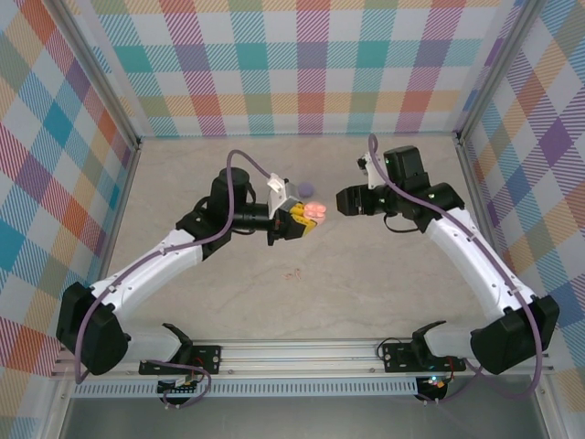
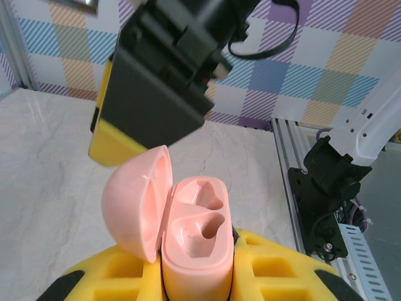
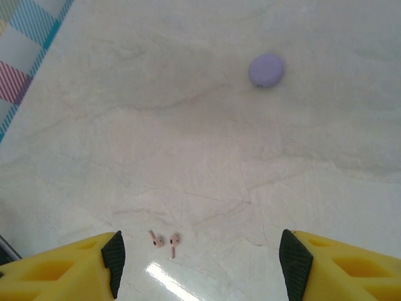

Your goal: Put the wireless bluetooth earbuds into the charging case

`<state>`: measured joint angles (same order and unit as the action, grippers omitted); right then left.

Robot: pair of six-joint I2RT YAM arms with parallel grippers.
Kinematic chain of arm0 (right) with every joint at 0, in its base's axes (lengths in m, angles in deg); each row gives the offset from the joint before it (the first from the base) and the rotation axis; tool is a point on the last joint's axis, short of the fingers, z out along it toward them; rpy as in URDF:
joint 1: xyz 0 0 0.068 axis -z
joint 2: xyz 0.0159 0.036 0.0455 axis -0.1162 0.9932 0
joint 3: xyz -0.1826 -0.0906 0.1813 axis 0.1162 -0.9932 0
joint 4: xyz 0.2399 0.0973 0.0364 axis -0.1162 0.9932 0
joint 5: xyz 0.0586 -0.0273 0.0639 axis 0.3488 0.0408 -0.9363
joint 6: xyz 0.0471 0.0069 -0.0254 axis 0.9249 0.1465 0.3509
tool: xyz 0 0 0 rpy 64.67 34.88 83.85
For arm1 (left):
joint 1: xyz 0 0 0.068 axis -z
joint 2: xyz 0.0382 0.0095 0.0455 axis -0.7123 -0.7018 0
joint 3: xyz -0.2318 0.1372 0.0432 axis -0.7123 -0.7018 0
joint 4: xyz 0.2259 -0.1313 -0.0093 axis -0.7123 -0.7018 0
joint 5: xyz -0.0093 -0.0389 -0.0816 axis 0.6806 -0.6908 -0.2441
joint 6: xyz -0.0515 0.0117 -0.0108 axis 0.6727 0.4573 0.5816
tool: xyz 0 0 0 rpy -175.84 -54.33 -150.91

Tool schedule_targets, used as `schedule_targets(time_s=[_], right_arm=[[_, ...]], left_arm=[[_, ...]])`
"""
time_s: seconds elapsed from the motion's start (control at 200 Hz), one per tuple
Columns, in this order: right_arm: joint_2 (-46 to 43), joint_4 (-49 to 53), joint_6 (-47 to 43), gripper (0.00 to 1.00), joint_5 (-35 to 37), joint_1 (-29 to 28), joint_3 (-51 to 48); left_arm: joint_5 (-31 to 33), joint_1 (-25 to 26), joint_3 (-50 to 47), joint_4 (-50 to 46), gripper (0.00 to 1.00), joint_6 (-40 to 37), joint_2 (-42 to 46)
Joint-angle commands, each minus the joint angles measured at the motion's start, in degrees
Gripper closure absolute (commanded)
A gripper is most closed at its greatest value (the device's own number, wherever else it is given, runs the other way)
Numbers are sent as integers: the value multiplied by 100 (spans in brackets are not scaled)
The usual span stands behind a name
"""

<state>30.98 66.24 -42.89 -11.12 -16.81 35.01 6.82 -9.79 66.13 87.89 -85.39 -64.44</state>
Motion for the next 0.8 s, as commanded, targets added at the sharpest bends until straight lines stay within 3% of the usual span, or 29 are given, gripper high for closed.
schedule_targets(time_s=[0.0, 0.315, 0.795], right_arm=[[264, 160, 224, 33, -352, -7, -308], [873, -459, 911, 37, -801, -369, -1123], [2296, -867, 1414, 51, -728, -1340, -872]], left_arm=[[83, -72, -158, 165, 95, 206, 319], [106, -137, -661, 252, 94, 468, 1069], [105, -136, -890, 1, 93, 632, 1737]])
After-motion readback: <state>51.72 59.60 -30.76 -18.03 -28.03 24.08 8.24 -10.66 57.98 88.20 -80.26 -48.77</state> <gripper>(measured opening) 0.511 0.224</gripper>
